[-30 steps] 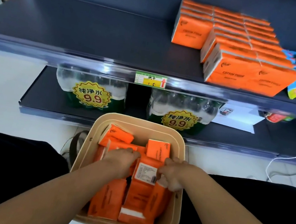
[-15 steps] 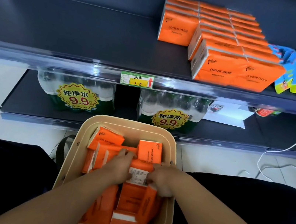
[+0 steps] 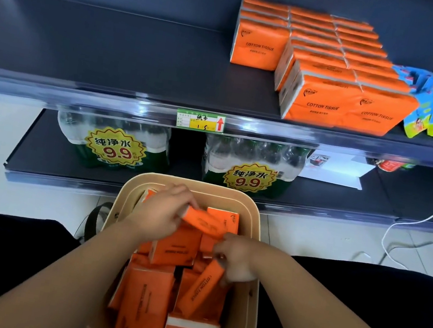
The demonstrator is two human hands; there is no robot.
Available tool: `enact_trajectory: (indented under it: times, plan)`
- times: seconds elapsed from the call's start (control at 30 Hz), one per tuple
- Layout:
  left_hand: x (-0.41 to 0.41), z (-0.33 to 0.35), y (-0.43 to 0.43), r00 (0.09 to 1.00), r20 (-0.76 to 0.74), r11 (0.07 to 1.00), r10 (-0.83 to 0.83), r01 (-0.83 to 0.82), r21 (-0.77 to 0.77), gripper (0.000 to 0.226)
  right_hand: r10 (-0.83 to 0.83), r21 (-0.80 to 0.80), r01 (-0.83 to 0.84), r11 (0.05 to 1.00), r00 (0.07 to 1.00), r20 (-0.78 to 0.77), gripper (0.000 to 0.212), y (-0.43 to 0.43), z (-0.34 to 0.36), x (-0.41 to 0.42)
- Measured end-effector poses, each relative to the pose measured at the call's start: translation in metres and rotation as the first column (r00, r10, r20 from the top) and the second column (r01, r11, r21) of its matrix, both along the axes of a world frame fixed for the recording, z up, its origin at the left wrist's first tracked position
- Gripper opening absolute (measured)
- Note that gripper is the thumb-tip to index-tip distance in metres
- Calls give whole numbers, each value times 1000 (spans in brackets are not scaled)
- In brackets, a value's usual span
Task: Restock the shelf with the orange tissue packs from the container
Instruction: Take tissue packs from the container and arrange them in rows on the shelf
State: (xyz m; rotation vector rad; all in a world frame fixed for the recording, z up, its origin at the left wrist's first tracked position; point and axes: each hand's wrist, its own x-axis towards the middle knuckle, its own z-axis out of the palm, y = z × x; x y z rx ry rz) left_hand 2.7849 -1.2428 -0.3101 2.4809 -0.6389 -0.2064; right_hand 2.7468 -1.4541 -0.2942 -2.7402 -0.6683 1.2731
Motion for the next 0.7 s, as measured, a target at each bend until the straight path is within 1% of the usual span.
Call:
enact_trajectory:
  times: [0.07,0.1,0.13,0.2,0.23,0.27,0.3,0.33,0.37,0.4,0.43,0.5,0.53,0.6,0.7]
  plan:
    - [2,-5,11,992,107,997,70,-73,32,39,-21,14,21,1000,999,25,40,-1,1,4]
    - [3,-9,15,991,119,994,54,-64,85,39,-36,16,35,999,999,39,40,-2,0,6]
    - [1,-16,19,996,88,988,15,-28,151,40,-50,12,49,999,998,50,40,-3,-1,6]
    - [-7,-34,24,995,-96,965,-36,59,257,40,-71,-5,72,997,996,56,42,-6,-4,6]
    - [-13,-42,26,982,-186,964,-22,70,258,38,-81,-11,82,997,995,57,43,-7,-5,6]
    - [-17,-48,26,971,-237,978,26,24,207,35,-93,-14,94,996,994,60,42,-7,-6,6]
    - [-19,-51,24,961,-259,990,101,-71,121,32,-102,-15,103,995,993,65,41,-8,-7,6]
    - [-18,-53,22,945,-265,982,189,-181,57,29,-113,-14,114,993,991,67,40,-8,-8,7]
    - [-15,-52,20,930,-243,961,274,-271,46,31,-125,-9,126,992,990,68,40,-8,-8,7]
    - [-10,-53,19,910,-216,936,353,-342,87,40,-136,-3,137,991,988,69,41,-8,-9,8]
    - [-6,-54,18,882,-212,905,422,-398,148,55,-145,3,145,989,987,69,43,-8,-9,8]
    - [-2,-59,20,806,-304,859,507,-447,247,88,-156,13,155,988,986,62,47,-8,-9,8]
    - [0,-62,21,774,-363,853,519,-441,278,97,-158,19,157,987,986,58,48,-8,-9,8]
    - [0,-69,22,746,-432,860,506,-400,315,99,-158,29,157,987,986,56,47,-9,-9,9]
    - [1,-69,20,690,-495,847,528,-465,256,99,-165,44,163,986,985,51,43,-9,-8,11]
